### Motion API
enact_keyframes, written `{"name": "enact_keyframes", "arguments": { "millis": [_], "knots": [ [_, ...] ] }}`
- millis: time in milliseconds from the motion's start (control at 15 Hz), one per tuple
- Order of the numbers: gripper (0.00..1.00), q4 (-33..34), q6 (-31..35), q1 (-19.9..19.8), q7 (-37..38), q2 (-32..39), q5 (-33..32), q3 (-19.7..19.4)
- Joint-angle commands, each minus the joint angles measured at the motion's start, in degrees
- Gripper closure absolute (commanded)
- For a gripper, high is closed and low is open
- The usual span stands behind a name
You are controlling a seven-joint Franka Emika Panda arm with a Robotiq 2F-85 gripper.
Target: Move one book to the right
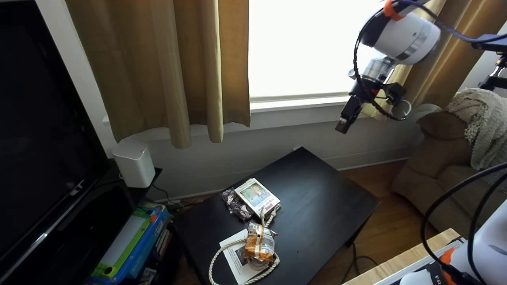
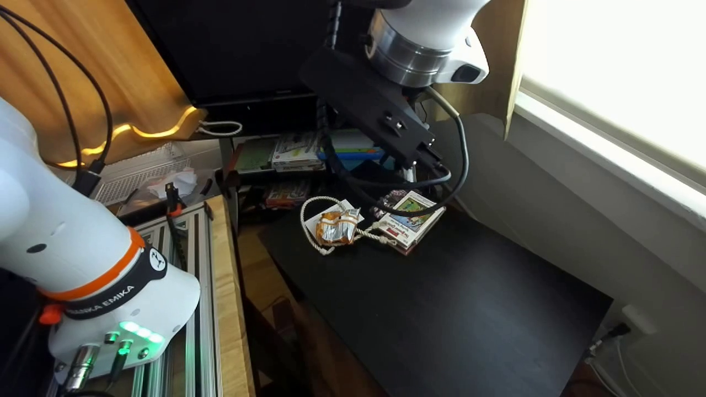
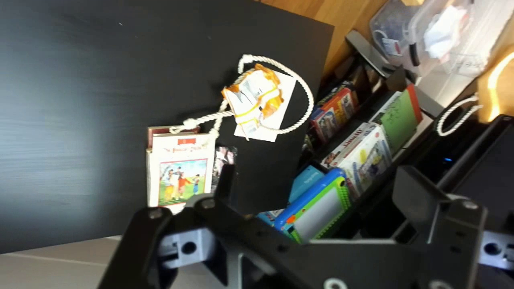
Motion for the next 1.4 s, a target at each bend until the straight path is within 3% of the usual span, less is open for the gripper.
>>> {"name": "enact_keyframes", "arguments": {
  "millis": [0,200,267,400,1000,1333],
  "knots": [
    [0.0,9.69,-10.79,-10.93,-9.1,14.53,9.93,11.26],
    [0.0,17.87,-17.76,-19.19,-8.34,24.56,9.47,20.68],
    [0.0,11.12,-12.31,-19.76,-6.34,16.62,7.46,22.02],
    [0.0,15.11,-14.41,-22.17,-6.51,22.08,7.31,24.58],
    [0.0,19.03,-15.67,-23.58,-7.26,26.82,8.63,26.24],
    [0.0,19.51,-5.38,-23.9,-3.87,31.41,8.89,32.07]
  ]
}}
